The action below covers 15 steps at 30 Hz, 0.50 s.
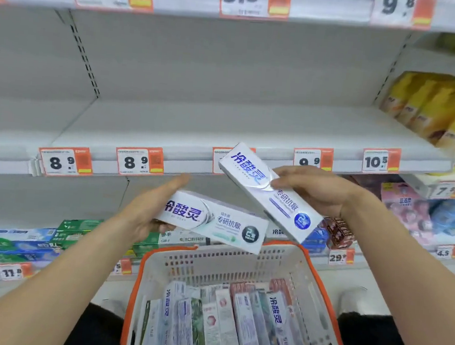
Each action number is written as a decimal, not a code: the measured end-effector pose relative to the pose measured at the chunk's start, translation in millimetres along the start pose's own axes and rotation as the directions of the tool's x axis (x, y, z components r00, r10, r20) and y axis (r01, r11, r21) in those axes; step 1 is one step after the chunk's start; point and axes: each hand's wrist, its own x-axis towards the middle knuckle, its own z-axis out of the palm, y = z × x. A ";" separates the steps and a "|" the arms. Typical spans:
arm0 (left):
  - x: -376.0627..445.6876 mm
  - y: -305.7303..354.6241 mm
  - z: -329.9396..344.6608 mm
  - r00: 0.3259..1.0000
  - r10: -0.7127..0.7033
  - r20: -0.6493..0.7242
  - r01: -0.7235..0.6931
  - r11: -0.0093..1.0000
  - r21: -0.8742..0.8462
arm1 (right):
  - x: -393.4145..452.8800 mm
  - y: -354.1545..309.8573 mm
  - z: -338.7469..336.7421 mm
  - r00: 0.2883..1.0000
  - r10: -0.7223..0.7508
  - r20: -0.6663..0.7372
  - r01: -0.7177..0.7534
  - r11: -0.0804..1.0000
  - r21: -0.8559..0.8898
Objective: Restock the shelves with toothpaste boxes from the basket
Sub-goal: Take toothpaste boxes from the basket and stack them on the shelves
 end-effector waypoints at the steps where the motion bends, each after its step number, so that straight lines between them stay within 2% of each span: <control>1: 8.4 0.3 7.0 1.000 -0.005 -0.004 0.005 1.000 0.025 | 8.1 1.6 -4.5 1.000 0.023 0.012 -0.023 1.000 -0.008; 6: 58.4 0.3 30.1 0.993 0.057 -0.101 -0.050 0.996 0.073 | 38.2 9.6 -22.6 0.982 0.134 0.134 -0.109 0.977 -0.181; 12: 74.4 7.9 56.3 0.995 0.028 -0.099 -0.024 0.999 0.043 | 46.9 -7.8 -37.9 0.971 0.093 0.222 -0.003 0.926 -0.376; 15: 79.0 19.1 69.0 0.979 0.092 -0.180 -0.097 0.995 -0.021 | 39.5 -34.3 -64.7 0.979 -0.030 0.203 0.115 0.900 -0.421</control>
